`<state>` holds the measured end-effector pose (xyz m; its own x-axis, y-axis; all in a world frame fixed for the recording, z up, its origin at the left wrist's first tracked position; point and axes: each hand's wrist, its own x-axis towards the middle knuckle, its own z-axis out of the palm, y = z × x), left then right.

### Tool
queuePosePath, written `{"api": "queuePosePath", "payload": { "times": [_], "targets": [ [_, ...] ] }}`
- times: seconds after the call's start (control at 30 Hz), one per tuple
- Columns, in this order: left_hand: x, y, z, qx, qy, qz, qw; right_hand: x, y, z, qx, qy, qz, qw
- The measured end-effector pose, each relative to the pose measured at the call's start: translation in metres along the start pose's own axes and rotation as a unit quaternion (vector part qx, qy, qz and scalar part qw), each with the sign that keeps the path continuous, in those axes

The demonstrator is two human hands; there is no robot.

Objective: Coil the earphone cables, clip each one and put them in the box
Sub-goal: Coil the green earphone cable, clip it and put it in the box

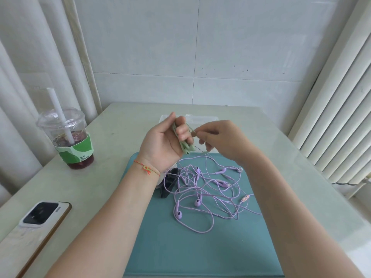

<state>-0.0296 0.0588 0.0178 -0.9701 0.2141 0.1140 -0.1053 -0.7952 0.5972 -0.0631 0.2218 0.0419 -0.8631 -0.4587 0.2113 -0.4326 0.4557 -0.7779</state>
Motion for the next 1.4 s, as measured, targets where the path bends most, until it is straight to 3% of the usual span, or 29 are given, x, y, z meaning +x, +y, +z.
{"api": "queuePosePath", "payload": {
  "times": [0.13, 0.5, 0.77, 1.1, 1.27, 1.4],
  "targets": [
    [-0.002, 0.000, 0.002, -0.036, 0.005, 0.025, 0.999, -0.002, -0.001, 0.009, -0.108, -0.073, 0.025, 0.991],
    [0.003, 0.002, -0.001, 0.079, 0.069, 0.131, 0.986, -0.006, -0.007, 0.019, -0.159, -0.164, 0.006, 0.974],
    [0.007, -0.005, -0.007, 0.178, 0.124, 0.158, 0.963, -0.007, -0.013, 0.024, -0.196, -0.109, -0.023, 0.974],
    [0.007, -0.017, 0.000, 0.315, 0.169, 0.108, 0.928, -0.006, -0.013, 0.036, -0.253, 0.019, -0.064, 0.965],
    [0.004, -0.018, 0.005, 0.302, 0.177, 0.087, 0.933, -0.003, -0.008, 0.040, -0.206, 0.066, -0.098, 0.971],
    [0.004, -0.018, 0.008, 0.254, 0.164, 0.077, 0.950, -0.001, -0.005, 0.042, -0.166, 0.101, -0.044, 0.980]
  ]
}}
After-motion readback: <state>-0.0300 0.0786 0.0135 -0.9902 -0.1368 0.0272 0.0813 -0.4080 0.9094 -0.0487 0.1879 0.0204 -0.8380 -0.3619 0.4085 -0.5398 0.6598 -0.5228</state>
